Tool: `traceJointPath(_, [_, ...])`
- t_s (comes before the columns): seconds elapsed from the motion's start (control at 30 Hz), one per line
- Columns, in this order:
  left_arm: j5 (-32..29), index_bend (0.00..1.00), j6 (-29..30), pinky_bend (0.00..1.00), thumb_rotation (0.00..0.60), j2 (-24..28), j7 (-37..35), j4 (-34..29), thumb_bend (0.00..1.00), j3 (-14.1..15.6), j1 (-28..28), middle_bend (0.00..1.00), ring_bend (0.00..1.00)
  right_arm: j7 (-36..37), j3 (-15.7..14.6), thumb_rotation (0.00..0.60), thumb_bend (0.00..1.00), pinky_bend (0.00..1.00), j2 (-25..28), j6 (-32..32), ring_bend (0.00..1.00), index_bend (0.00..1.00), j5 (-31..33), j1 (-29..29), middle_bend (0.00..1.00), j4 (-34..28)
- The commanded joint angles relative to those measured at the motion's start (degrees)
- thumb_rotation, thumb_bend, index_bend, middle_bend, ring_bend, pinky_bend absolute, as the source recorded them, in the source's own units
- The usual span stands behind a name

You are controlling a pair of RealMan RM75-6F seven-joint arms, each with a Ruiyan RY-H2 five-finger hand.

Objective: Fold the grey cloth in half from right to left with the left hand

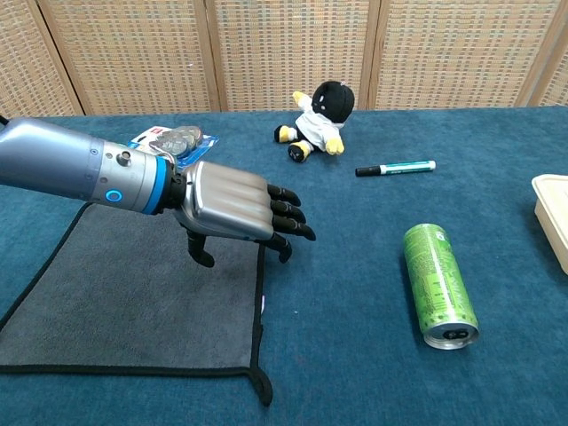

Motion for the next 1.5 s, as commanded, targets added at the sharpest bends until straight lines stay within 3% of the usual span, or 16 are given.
traceJointPath(0.03, [-0.69, 0.25, -0.26, 0.0, 0.6, -1.09, 0.28, 0.8, 0.24, 0.37, -0.93, 0.0, 0.0, 0.16, 0.0, 0.6, 0.0, 0.0, -0.02, -0.22, 0.0, 0.0, 0.2, 0.03, 0.0, 0.18])
traceJointPath(0.33, [-2.31, 0.32, 0.56, 0.0, 0.6, -2.03, 1.34, 1.34, 0.24, 1.88, -1.56, 0.0, 0.0, 0.87, -0.1, 0.6, 0.0, 0.0, 0.09, -0.67, 0.0, 0.0, 0.37, 0.1, 0.0, 0.57])
traceJointPath(0.7, [-4.16, 0.51, 1.89, 0.0, 0.6, -2.49, 3.19, 1.77, 0.24, 3.22, -1.26, 0.0, 0.0, 1.58, -0.11, 0.6, 0.0, 0.0, 0.35, -0.45, 0.0, 0.0, 0.17, 0.03, 0.0, 0.47])
traceJointPath(1.03, [-5.59, 0.52, 2.86, 0.0, 0.6, -2.22, 3.8, 1.72, 0.24, 4.01, -1.4, 0.0, 0.0, 1.47, -0.24, 0.6, 0.0, 0.0, 0.29, -0.71, 0.0, 0.0, 0.29, 0.18, 0.0, 0.52])
traceJointPath(1.37, [-6.46, 0.61, 3.57, 0.0, 0.6, -2.63, 4.29, 1.74, 0.43, 4.71, -1.81, 0.0, 0.0, 1.5, -0.35, 0.6, 0.0, 0.0, 0.28, -0.9, 0.0, 0.0, 0.32, 0.29, 0.0, 0.44])
traceJointPath(1.5, [-6.61, 0.63, 4.23, 0.0, 0.6, -2.93, 4.61, 2.03, 0.44, 4.99, -1.72, 0.0, 0.0, 1.55, -0.4, 0.6, 0.0, 0.0, 0.34, -0.97, 0.0, 0.0, 0.28, 0.33, 0.0, 0.39])
